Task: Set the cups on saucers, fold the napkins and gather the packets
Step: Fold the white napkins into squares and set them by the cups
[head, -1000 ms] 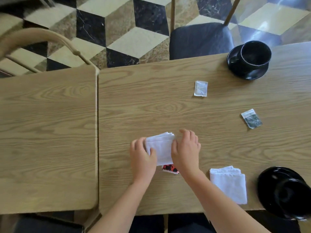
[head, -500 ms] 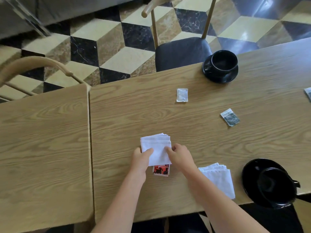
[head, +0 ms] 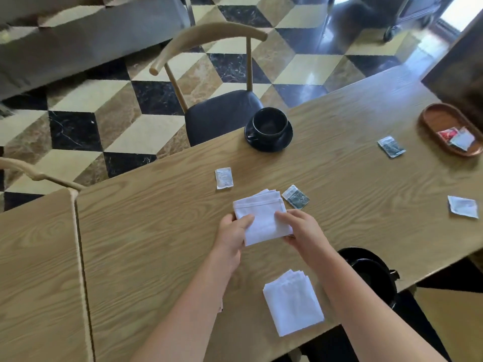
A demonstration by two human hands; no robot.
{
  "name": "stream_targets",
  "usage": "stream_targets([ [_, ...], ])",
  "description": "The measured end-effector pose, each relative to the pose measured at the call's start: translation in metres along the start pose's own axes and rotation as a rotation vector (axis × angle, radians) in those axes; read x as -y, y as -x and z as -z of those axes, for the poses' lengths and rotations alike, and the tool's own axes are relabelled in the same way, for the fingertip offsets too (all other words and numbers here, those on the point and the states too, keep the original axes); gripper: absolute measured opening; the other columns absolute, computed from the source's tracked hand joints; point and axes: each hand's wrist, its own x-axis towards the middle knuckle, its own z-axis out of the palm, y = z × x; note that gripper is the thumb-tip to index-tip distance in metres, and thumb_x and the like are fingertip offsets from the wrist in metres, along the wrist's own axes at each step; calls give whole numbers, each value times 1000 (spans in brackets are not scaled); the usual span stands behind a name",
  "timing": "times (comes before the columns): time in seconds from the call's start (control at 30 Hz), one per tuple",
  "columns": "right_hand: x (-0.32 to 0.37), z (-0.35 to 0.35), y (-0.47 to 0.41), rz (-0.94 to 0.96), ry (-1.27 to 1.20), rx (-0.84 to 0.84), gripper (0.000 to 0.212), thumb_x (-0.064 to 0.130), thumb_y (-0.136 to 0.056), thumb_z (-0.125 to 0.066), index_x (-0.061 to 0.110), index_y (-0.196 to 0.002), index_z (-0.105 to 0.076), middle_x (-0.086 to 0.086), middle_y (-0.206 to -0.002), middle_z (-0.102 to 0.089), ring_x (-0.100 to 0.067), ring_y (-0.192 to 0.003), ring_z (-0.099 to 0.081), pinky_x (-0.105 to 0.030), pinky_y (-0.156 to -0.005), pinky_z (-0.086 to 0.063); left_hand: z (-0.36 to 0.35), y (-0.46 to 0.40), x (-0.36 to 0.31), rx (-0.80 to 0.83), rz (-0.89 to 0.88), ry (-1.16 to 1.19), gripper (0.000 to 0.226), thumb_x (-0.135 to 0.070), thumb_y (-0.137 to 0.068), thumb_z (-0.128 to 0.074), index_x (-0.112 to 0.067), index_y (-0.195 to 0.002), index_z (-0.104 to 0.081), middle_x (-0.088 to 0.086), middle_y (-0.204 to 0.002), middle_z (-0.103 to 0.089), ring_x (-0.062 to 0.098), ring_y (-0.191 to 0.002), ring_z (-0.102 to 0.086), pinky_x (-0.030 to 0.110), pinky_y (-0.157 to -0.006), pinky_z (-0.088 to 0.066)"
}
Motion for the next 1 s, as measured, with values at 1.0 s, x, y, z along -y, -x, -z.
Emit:
stream_targets([
  [1.0,172,145,-268,444,575,-497,23,13,-87,-57,11,-109,-65,-4,-109,-68,-24,-103,-62,-29,-79,-43,-260,-208,-97,-204,-642,-1051,49,-7,-94,-51,-14,-135,-26,17,-129,-45,32,-87,-51,37,-72,-39],
])
